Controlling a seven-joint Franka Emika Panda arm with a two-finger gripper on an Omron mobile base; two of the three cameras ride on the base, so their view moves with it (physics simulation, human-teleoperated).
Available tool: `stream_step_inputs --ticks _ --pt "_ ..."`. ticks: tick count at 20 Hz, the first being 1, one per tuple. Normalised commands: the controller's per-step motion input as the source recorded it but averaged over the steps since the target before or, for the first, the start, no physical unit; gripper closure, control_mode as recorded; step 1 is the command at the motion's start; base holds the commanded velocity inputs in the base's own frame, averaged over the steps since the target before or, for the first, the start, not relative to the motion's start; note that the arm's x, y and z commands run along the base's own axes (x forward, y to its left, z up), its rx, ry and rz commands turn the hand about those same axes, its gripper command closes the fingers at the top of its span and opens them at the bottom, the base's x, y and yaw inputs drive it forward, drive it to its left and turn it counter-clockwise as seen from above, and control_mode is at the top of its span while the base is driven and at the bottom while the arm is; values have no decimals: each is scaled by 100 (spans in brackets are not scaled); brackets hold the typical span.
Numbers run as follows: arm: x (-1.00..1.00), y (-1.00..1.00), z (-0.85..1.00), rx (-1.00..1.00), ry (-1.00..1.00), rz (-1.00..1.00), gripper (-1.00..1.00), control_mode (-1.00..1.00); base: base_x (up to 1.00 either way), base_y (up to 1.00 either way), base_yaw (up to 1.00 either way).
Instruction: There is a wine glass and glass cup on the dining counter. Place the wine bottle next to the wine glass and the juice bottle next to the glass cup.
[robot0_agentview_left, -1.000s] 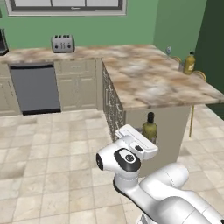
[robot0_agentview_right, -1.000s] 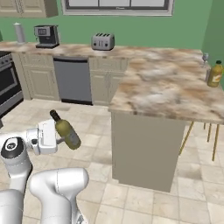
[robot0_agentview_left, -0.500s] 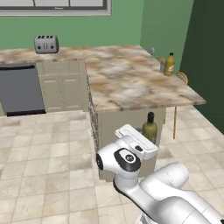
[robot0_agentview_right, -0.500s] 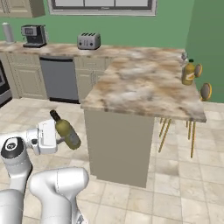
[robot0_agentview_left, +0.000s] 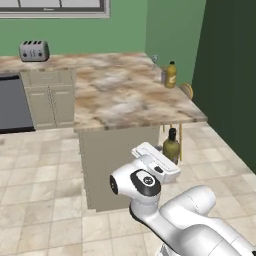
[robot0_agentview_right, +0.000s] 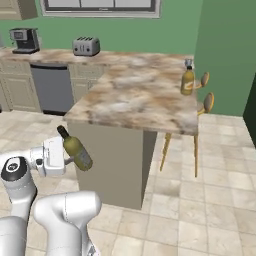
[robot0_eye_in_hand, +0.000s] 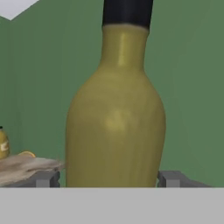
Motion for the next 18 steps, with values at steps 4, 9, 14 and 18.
stream_step_inputs --ticks 4,9,14,18 --pt "0 0 0 0 0 0 100 100 18 -71 0" --pt "0 0 0 0 0 0 100 100 19 -71 0" --pt "0 0 0 0 0 0 100 100 23 -69 0" --pt "0 0 0 0 0 0 100 100 27 -68 0"
